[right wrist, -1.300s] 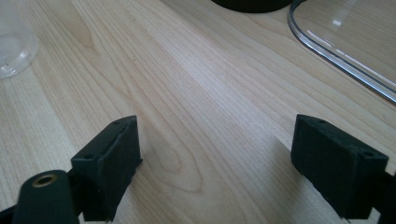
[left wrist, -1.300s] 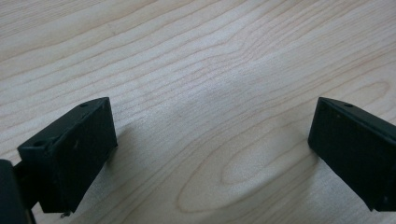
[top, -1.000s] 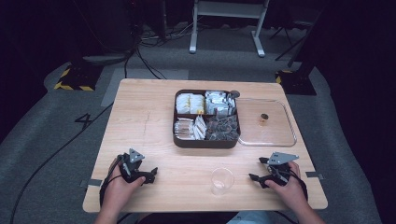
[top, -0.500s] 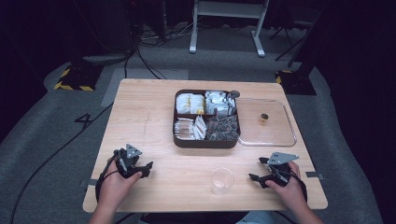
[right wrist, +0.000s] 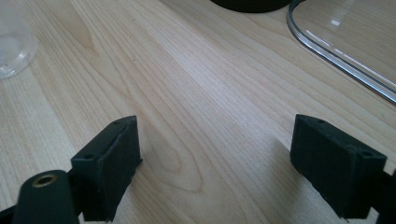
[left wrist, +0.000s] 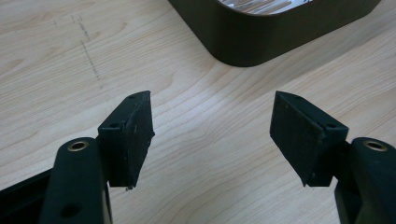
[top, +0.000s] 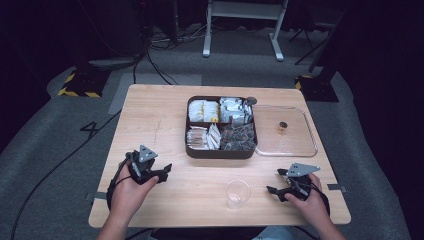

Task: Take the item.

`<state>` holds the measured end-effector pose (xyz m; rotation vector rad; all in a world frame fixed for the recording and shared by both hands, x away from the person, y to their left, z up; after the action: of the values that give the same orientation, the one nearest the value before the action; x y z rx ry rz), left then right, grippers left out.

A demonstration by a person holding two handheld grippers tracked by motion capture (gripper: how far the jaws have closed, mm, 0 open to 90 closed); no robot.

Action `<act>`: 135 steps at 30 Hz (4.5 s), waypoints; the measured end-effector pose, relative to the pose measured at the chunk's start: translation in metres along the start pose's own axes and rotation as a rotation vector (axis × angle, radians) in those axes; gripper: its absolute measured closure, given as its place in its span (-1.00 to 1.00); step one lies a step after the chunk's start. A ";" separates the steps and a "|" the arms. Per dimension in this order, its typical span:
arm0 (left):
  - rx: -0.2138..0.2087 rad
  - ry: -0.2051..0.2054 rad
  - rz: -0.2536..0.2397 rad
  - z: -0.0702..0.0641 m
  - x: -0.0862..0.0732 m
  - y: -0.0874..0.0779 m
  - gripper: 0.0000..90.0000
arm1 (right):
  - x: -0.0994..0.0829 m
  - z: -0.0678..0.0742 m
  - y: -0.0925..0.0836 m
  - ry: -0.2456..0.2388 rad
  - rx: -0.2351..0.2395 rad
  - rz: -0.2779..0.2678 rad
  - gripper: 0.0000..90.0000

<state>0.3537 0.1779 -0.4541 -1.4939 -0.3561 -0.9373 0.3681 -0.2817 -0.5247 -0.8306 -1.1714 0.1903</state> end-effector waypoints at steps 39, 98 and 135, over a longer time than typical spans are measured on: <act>-0.078 0.057 -0.090 -0.067 0.144 0.053 -0.31 | 0.007 -0.008 0.007 0.006 -0.011 0.000 -0.67; -0.003 -0.028 0.221 -0.058 0.180 0.208 0.15 | 0.009 -0.007 0.009 0.005 -0.008 -0.001 -0.66; -0.062 0.082 0.215 -0.051 0.194 0.176 1.00 | 0.010 -0.007 0.010 0.004 -0.006 -0.001 -0.66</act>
<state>0.5817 0.0392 -0.4394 -1.5118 -0.1046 -0.8407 0.3808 -0.2729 -0.5251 -0.8354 -1.1692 0.1844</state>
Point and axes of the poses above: each handheld gripper's, and its own axes: y roughly forward along the jaws, x roughly out of its top, z roughly to its left, the point moved 3 cm from there along y, roughly forward along the jaws, and after that the axes turned 12 degrees about x, right-handed, at the moved point
